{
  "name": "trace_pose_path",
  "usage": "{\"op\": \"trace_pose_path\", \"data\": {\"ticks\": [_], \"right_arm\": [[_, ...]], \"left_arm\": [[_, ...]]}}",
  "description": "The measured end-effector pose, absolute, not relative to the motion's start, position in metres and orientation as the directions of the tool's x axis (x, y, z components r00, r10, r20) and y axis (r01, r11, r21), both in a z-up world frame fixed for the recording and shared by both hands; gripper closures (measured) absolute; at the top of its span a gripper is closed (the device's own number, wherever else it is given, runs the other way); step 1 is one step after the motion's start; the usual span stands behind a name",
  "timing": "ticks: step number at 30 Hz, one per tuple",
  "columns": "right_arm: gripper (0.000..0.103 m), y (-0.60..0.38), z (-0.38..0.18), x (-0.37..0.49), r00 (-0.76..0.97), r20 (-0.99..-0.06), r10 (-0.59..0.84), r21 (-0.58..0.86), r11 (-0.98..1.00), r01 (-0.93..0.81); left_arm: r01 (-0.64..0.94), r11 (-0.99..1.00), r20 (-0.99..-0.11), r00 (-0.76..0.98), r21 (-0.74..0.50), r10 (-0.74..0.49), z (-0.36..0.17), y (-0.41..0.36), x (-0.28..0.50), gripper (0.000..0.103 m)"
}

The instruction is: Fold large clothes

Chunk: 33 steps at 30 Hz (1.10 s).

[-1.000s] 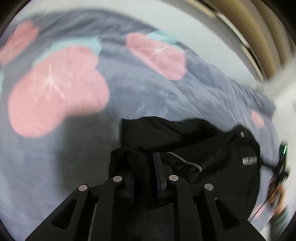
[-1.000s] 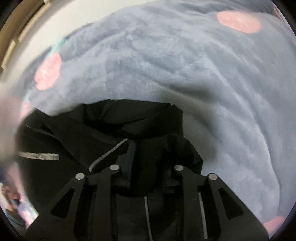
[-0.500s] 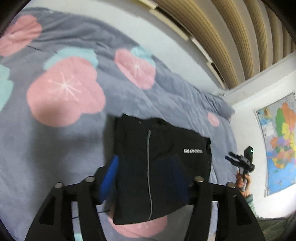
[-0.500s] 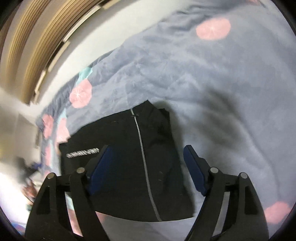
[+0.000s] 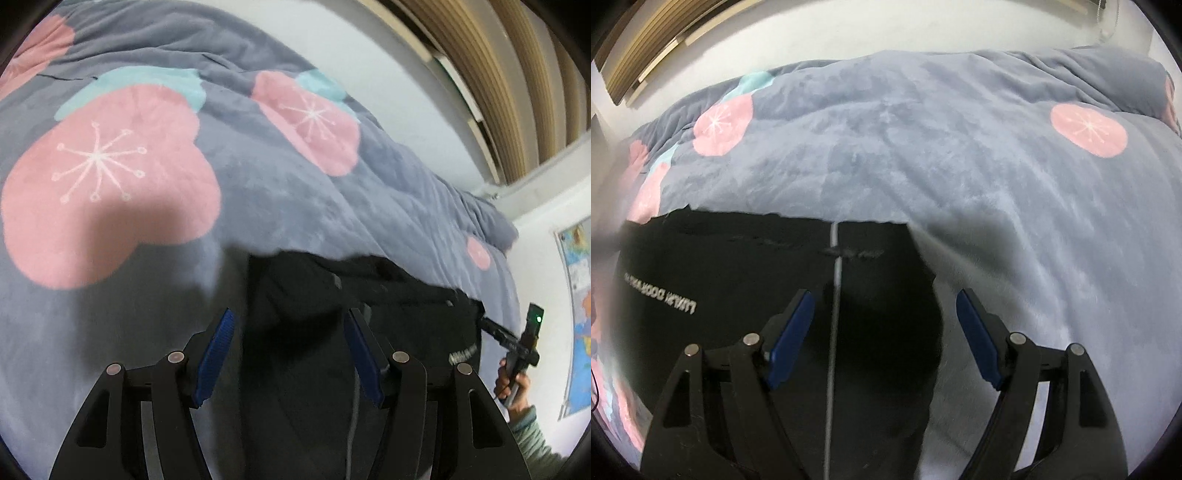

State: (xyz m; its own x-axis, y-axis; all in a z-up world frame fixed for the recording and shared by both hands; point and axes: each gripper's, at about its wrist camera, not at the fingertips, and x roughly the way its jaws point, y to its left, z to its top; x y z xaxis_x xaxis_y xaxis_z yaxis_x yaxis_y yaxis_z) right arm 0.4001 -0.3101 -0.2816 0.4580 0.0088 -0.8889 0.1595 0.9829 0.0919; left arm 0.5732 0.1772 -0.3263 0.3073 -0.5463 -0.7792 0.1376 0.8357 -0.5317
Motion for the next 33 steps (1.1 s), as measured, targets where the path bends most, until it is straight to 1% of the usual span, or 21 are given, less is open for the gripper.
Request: {"op": "trace_pose_path", "data": {"ticks": [3,5,6,7,8,9,11,13,15,17,19,21,22,24,25,26,27,30,32,33], "right_arm": [[0.025,-0.318,-0.293,0.409,0.444,-0.894,0.053,0.139,0.977,0.162],[0.025,-0.322,-0.303,0.416,0.42,-0.902,0.101,0.189,0.966,0.174],[0.027,-0.325,-0.31,0.418,0.404,-0.902,0.154,0.247,0.95,0.19],[0.04,-0.326,-0.315,0.419,0.399,-0.898,0.187,0.288,0.934,0.21],[0.082,-0.323,-0.314,0.416,0.416,-0.893,0.17,0.278,0.937,0.213],[0.093,-0.317,-0.311,0.413,0.419,-0.901,0.109,0.217,0.951,0.219],[0.094,-0.312,-0.294,0.399,0.469,-0.882,0.042,0.17,0.957,0.234],[0.094,-0.31,-0.266,0.385,0.528,-0.849,-0.021,0.134,0.958,0.254],[0.094,-0.319,-0.235,0.379,0.6,-0.8,-0.02,0.177,0.947,0.267],[0.094,-0.324,-0.219,0.389,0.632,-0.775,-0.025,0.198,0.939,0.28],[0.094,-0.321,-0.217,0.416,0.625,-0.775,-0.093,0.14,0.939,0.313],[0.094,-0.319,-0.24,0.452,0.557,-0.817,-0.149,0.074,0.931,0.358],[0.093,-0.32,-0.252,0.463,0.526,-0.836,-0.157,0.061,0.926,0.372],[0.092,-0.319,-0.298,0.488,0.414,-0.894,-0.169,0.005,0.922,0.387],[0.091,-0.318,-0.319,0.494,0.369,-0.915,-0.162,-0.011,0.925,0.38],[0.089,-0.317,-0.333,0.495,0.339,-0.927,-0.159,-0.022,0.927,0.373],[0.089,-0.314,-0.351,0.498,0.302,-0.94,-0.158,-0.041,0.933,0.359],[0.085,-0.303,-0.365,0.499,0.285,-0.93,-0.23,-0.126,0.932,0.341],[0.072,-0.302,-0.363,0.5,0.271,-0.929,-0.252,-0.155,0.929,0.335],[0.068,-0.303,-0.361,0.498,0.267,-0.927,-0.263,-0.169,0.929,0.329]], "left_arm": [[0.131,0.77,-0.736,0.231,-0.624,-0.636,-0.344,0.172,0.585,0.039],[0.141,0.756,-0.735,0.176,-0.639,-0.655,-0.354,0.16,0.588,0.041],[0.164,0.773,-0.752,0.182,-0.613,-0.634,-0.354,0.154,0.587,0.05],[0.192,0.804,-0.779,0.203,-0.562,-0.593,-0.351,0.146,0.584,0.06],[0.202,0.821,-0.793,0.217,-0.534,-0.57,-0.349,0.143,0.582,0.084],[0.208,0.829,-0.796,0.236,-0.518,-0.557,-0.346,0.14,0.579,0.088],[0.233,0.841,-0.784,0.306,-0.488,-0.54,-0.329,0.142,0.569,0.091],[0.236,0.847,-0.767,0.359,-0.477,-0.532,-0.304,0.15,0.558,0.091],[0.251,0.818,-0.713,0.402,-0.517,-0.574,-0.281,0.161,0.555,0.09],[0.253,0.789,-0.658,0.442,-0.559,-0.609,-0.262,0.166,0.566,0.09],[0.241,0.806,-0.657,0.478,-0.541,-0.583,-0.258,0.158,0.584,0.09],[0.203,0.853,-0.719,0.465,-0.481,-0.516,-0.277,0.143,0.606,0.09],[0.171,0.88,-0.766,0.437,-0.444,-0.472,-0.296,0.136,0.62,0.09],[0.119,0.908,-0.83,0.37,-0.403,-0.417,-0.336,0.13,0.636,0.09],[0.097,0.911,-0.847,0.34,-0.402,-0.41,-0.355,0.13,0.64,0.089],[0.066,0.909,-0.858,0.309,-0.41,-0.41,-0.378,0.13,0.643,0.087],[0.048,0.911,-0.866,0.296,-0.409,-0.404,-0.391,0.131,0.643,0.08],[0.005,0.889,-0.845,0.306,-0.458,-0.437,-0.413,0.137,0.642,0.076],[-0.005,0.877,-0.838,0.297,-0.48,-0.458,-0.411,0.14,0.645,0.075],[-0.002,0.874,-0.835,0.295,-0.486,-0.464,-0.408,0.142,0.644,0.074]]}}
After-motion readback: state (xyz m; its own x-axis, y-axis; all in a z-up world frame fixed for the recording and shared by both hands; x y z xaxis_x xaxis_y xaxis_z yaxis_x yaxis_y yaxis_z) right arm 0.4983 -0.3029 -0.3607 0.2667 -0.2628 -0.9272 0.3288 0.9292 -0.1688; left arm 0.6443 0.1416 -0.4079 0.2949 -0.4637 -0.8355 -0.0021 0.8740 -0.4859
